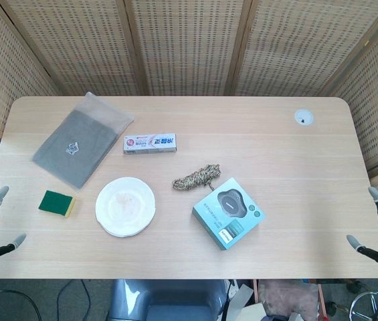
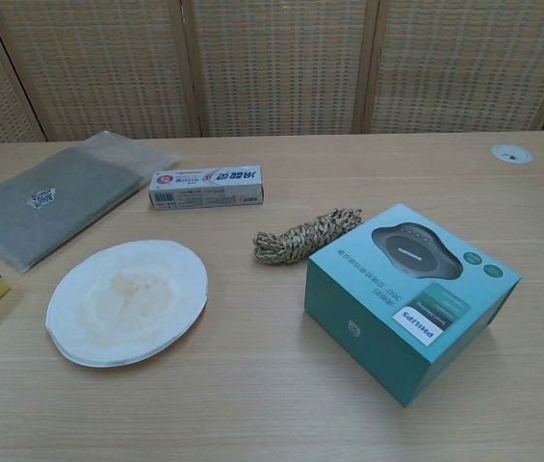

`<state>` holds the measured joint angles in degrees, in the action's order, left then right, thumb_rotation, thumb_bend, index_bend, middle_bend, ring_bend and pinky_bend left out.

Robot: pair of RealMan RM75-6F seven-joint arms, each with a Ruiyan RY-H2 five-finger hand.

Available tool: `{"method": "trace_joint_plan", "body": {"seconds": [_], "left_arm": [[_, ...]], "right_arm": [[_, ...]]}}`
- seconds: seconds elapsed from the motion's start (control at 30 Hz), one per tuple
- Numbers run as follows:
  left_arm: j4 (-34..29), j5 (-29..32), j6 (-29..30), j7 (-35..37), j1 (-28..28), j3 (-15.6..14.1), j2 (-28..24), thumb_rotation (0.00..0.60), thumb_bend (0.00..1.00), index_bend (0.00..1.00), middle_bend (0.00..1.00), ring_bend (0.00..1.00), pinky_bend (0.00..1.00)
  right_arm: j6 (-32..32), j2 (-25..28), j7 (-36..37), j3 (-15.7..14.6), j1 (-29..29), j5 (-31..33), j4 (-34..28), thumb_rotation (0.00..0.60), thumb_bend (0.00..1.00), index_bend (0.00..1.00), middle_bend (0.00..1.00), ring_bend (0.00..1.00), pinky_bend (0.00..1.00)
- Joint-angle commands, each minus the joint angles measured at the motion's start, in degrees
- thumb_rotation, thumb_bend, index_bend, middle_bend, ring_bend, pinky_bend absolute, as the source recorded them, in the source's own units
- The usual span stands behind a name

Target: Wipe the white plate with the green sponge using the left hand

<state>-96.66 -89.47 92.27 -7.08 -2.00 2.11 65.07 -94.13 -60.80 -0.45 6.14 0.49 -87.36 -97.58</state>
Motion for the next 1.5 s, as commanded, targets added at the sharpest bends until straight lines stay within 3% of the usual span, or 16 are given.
{"method": "trace_joint_plan", "body": {"seconds": [0.03, 0.33, 0.53, 0.67, 0.77, 0.87, 0.97, 1.17, 1.5], "left_arm": [[0.2, 0.4, -0.3, -0.2, -0.1, 0.2, 0.2, 0.6, 0.0, 0.0, 0.0, 0.0, 0.0], [3.4, 3.5, -5.5, -0.3, -2.4, 1.2, 1.3, 0.6, 0.0, 0.0, 0.0, 0.0, 0.0], [15.5, 6.8, -16.9, 3.7, -8.6, 2.5, 4.3, 0.6, 0.0, 0.01, 0.0, 0.0, 0.03], [25.8, 6.4, -22.4, 8.9, -12.3, 2.7, 7.8, 0.6, 0.0, 0.2, 0.11, 0.04, 0.2], [35.1, 4.4, -26.9, 15.4, -15.4, 1.5, 11.2, 0.6, 0.0, 0.29, 0.19, 0.11, 0.26], [40.6, 2.5, -29.3, 19.0, -17.2, 0.2, 13.2, 0.6, 0.0, 0.34, 0.23, 0.15, 0.29], [45.7, 1.6, -32.3, 20.4, -18.9, -1.0, 15.6, 0.6, 0.0, 0.35, 0.23, 0.16, 0.27], [52.9, 0.4, -34.5, 22.7, -20.9, -2.3, 19.8, 0.6, 0.0, 0.36, 0.23, 0.16, 0.12], [57.4, -0.4, -36.7, 24.0, -23.4, -3.4, 23.8, 0.6, 0.0, 0.31, 0.19, 0.16, 0.11]], "right_arm": [[0.1, 0.2, 0.5, 0.1, -0.1, 0.2, 0.0, 0.6, 0.0, 0.05, 0.0, 0.0, 0.0], [0.5, 0.5, 1.0, 0.4, -0.1, 0.7, 0.1, 0.6, 0.0, 0.05, 0.0, 0.0, 0.0], [1.1, 0.2, 0.1, 0.7, 0.3, 1.5, 0.1, 0.6, 0.0, 0.05, 0.0, 0.0, 0.0], [1.8, -0.2, -1.1, 0.9, 0.6, 2.2, 0.1, 0.6, 0.0, 0.05, 0.0, 0.0, 0.0], [2.6, -0.7, -2.3, 1.1, 0.9, 3.0, 0.3, 0.6, 0.0, 0.05, 0.0, 0.0, 0.0], [3.2, -1.0, -3.1, 1.2, 1.2, 3.6, 0.4, 0.6, 0.0, 0.05, 0.0, 0.0, 0.0], [3.9, -1.2, -3.7, 1.3, 1.4, 4.3, 0.5, 0.6, 0.0, 0.05, 0.0, 0.0, 0.0], [4.4, -1.4, -4.2, 1.5, 1.7, 5.0, 0.5, 0.6, 0.0, 0.05, 0.0, 0.0, 0.0], [5.0, -1.3, -4.0, 1.9, 1.9, 5.9, 0.6, 0.6, 0.0, 0.05, 0.0, 0.0, 0.0]]}}
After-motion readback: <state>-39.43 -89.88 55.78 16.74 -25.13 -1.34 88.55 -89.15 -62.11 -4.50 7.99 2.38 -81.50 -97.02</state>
